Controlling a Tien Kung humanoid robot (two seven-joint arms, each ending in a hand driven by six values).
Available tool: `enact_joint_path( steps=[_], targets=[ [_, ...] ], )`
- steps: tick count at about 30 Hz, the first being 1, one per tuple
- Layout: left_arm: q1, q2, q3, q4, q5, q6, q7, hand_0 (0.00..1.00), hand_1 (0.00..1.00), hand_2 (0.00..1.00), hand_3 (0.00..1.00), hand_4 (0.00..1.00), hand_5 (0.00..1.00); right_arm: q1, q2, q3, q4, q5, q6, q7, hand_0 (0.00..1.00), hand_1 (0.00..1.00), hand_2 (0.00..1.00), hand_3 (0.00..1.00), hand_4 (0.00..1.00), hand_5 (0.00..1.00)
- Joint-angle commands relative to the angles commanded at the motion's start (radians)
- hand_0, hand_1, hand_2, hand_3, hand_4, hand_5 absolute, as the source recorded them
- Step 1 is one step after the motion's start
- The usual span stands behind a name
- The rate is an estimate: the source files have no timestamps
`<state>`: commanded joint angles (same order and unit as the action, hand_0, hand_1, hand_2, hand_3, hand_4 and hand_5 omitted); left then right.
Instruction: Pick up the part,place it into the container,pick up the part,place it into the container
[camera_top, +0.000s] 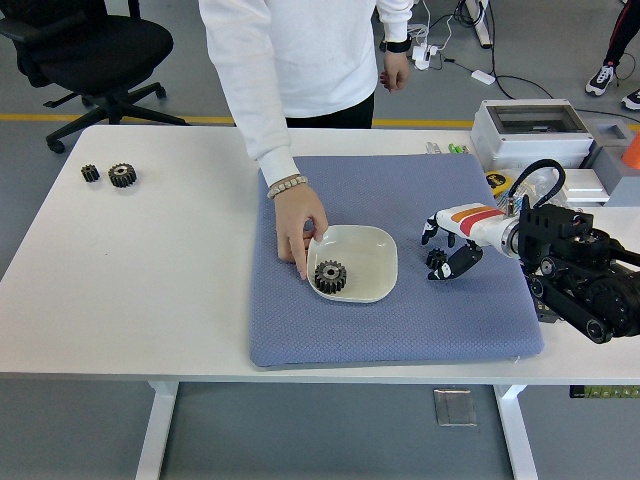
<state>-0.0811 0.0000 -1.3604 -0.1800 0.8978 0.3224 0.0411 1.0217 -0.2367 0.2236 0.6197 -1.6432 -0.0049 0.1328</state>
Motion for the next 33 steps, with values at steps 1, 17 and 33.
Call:
enact_joint_path(
  steps=[1, 17, 33],
  targets=[
    [-0.001, 0.0, 0.003, 0.0, -0.003, 0.0, 0.0, 0.654, 0.626, 0.732, 0.599, 0.712, 0.615, 0.001, 0.004, -0.005, -0.009, 0.006, -0.002, 0.0, 0.344, 0.481, 0.703, 0.601, 0.877, 0.307],
    [0.002, 0.0, 0.003, 0.0, 0.003, 0.0, 0.004, 0.655, 0.626, 0.733, 0.599, 0.709, 0.611, -0.014, 0.014, -0.028, -0.048, 0.047, -0.008, 0.005, 0.3, 0.463, 0.585, 0.55, 0.804, 0.273],
    [0.01, 0.0, -0.001, 0.0, 0.015, -0.002, 0.008, 0.655, 0.63, 0.732, 0.6, 0.706, 0.609, -0.026, 0.007, -0.021, -0.045, 0.061, -0.036, 0.015, 0.202, 0.381, 0.446, 0.455, 0.68, 0.224]
  ],
)
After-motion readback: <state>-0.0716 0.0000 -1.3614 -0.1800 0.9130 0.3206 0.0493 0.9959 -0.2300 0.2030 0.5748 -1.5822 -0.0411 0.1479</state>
